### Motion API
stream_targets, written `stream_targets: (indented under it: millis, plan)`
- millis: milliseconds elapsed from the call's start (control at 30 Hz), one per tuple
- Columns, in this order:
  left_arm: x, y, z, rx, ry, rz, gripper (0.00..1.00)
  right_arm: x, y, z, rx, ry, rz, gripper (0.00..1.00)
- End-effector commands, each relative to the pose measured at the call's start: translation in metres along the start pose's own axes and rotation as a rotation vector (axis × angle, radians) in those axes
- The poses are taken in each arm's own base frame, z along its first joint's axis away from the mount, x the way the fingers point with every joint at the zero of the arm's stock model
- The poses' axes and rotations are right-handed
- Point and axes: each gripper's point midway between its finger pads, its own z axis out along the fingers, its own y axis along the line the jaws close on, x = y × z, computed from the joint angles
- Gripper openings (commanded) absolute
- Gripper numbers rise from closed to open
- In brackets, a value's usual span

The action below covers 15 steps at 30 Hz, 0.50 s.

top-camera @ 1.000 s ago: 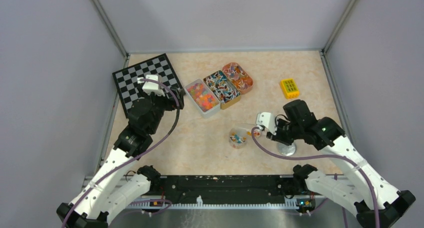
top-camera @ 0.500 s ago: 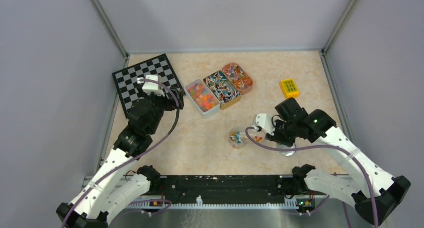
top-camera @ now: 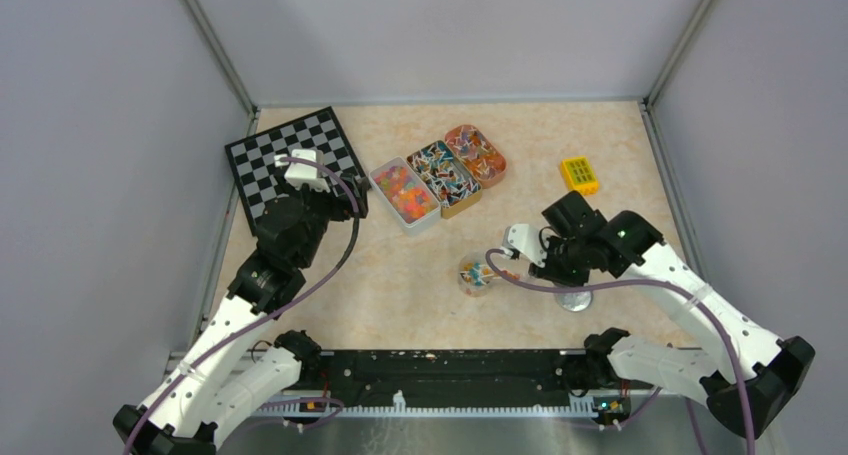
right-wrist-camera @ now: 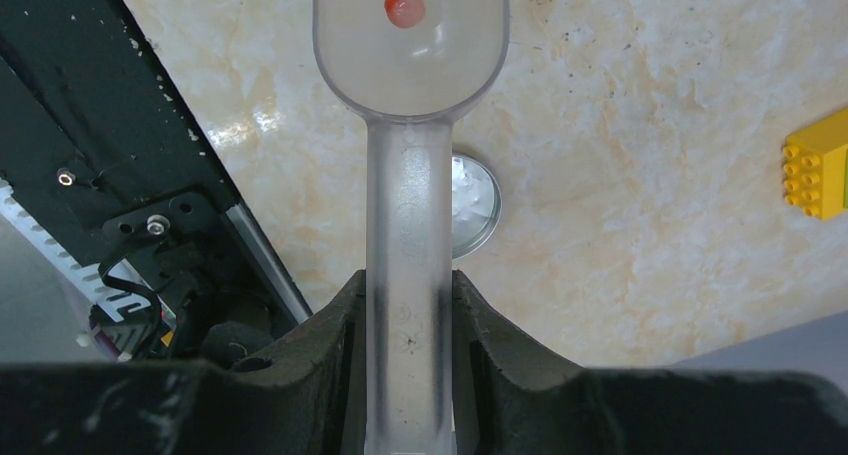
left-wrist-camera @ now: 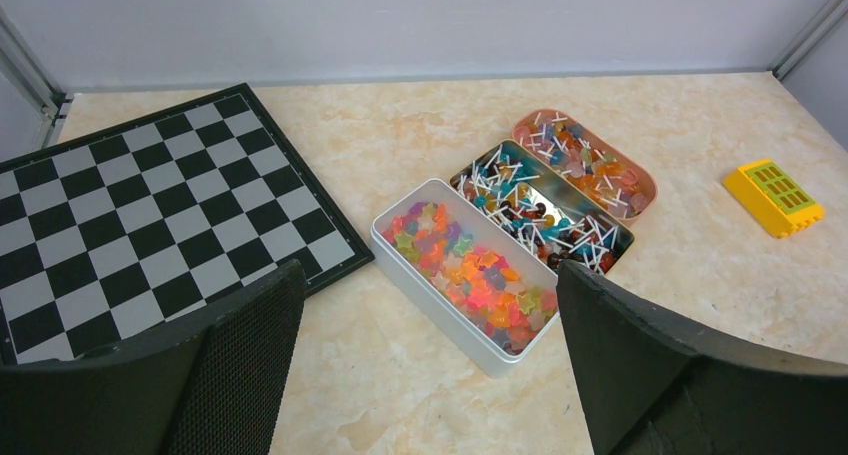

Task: Pack the candies
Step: Place the fake candies in the packing bottle.

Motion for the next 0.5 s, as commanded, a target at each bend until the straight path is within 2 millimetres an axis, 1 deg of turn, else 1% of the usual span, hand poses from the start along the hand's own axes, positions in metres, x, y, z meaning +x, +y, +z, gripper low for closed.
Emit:
stream_targets:
  millis: [0, 467]
  plan:
    - [-0.0100, -0.0025, 0.0012, 0.007, -0.044, -0.020, 0.99, -0.0096, -0.0069, -0.0121, 0.038, -0.023, 0.003, 0.00]
    - [-0.0095, -0.0023, 0.0015, 0.006, -0.044, -0.020, 0.99, -0.0098, -0.0074, -0.0127, 0.040, -0.001, 0.020, 0.00]
